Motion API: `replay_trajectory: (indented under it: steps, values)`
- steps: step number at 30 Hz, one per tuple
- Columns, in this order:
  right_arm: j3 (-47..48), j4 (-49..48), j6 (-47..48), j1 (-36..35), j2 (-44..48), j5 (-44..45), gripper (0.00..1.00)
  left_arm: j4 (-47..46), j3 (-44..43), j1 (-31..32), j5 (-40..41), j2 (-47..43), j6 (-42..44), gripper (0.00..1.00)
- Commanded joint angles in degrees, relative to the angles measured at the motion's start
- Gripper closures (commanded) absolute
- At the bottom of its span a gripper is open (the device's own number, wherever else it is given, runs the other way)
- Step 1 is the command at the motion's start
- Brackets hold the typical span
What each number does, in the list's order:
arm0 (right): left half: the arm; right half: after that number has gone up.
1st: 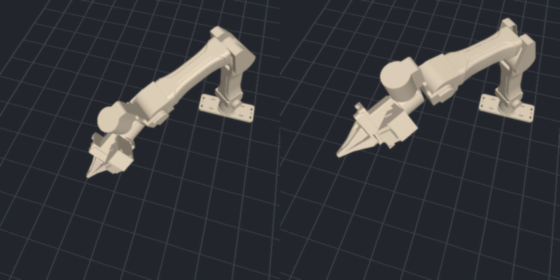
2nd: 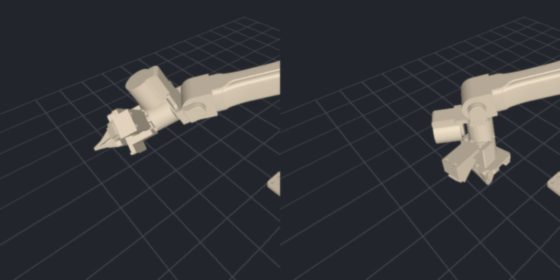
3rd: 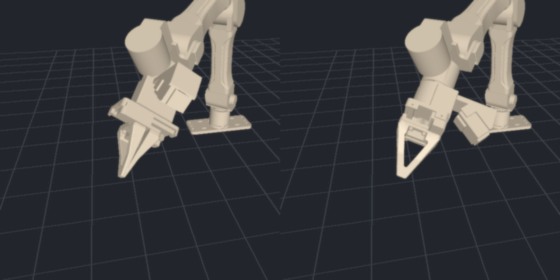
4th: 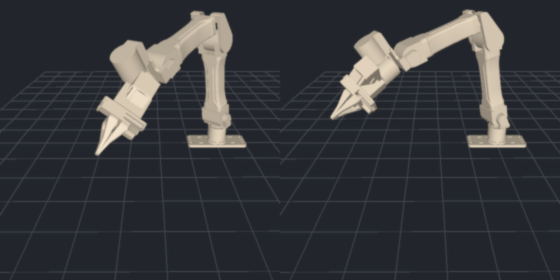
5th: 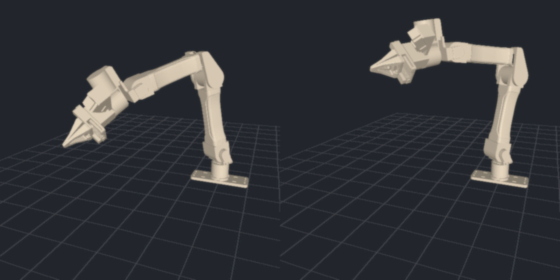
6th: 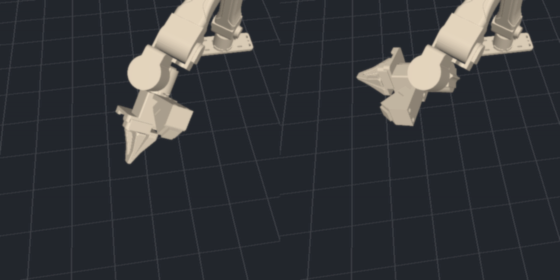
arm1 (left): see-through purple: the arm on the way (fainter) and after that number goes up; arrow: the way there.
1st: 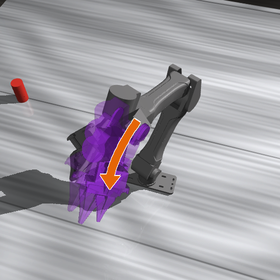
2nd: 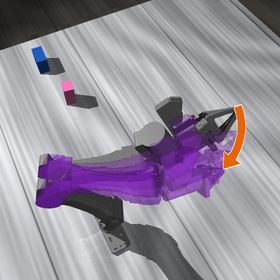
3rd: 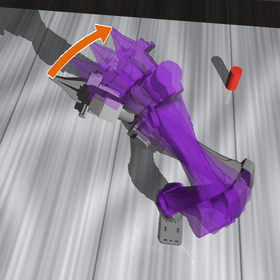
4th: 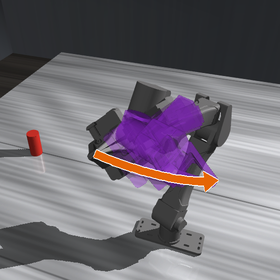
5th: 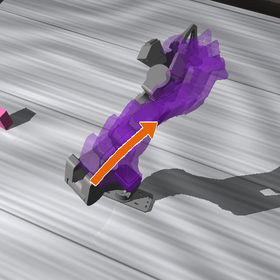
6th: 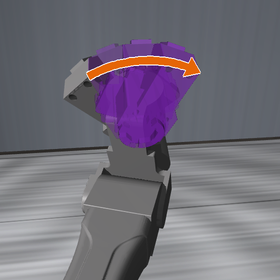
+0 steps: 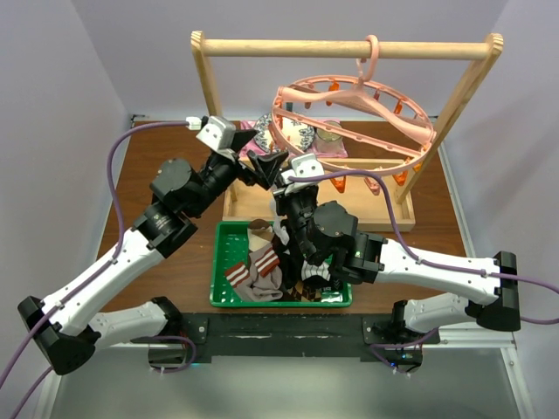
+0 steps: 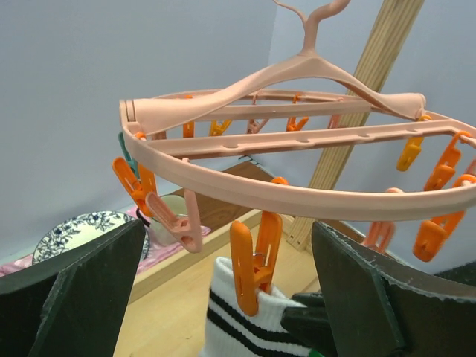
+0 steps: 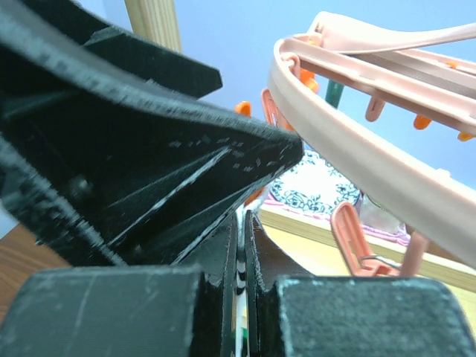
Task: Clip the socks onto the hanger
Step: Clamp the sock onto the hanger.
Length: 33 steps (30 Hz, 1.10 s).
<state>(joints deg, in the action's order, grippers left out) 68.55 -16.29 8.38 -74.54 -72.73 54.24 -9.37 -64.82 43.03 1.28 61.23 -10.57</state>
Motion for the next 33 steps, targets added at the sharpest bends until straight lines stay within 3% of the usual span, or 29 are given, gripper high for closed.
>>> replay_trajectory:
  steps: [1,6,10,16,23,24,27,33]
  values:
    - [2.02,-2.78,-0.65,-0.25,1.01,-2.03,1.0,0.92,2.41,-0.57,-4.44,-3.75,-1.65,0.0]
    - [2.11,-2.6,-0.3,-0.16,1.19,-1.94,1.0,2.68,4.17,-0.93,-11.46,-7.44,-0.86,0.0]
    - [2.72,-2.34,0.14,-0.16,0.75,-1.85,1.0,5.05,4.35,-1.19,-12.53,-8.93,1.24,0.0]
    - [4.83,-1.55,0.23,0.01,-1.45,-2.73,1.0,7.43,4.18,-1.63,-7.09,-11.4,1.78,0.0]
    - [18.61,3.37,0.85,1.41,-12.6,-4.58,1.0,9.28,1.71,-2.42,-1.63,-12.89,-0.33,0.0]
    - [19.85,4.24,0.67,1.59,-14.7,-4.84,0.96,11.8,1.62,-2.51,-1.46,-13.41,-0.33,0.0]
    - [23.9,6.97,-0.47,2.21,-16.65,-5.81,0.67,14.1,2.15,-3.3,1.0,-15.35,-0.59,0.0]
    - [25.05,11.89,-4.41,2.39,-16.13,-6.08,0.35,14.38,2.68,-4.09,2.68,-16.23,-1.91,0.0]
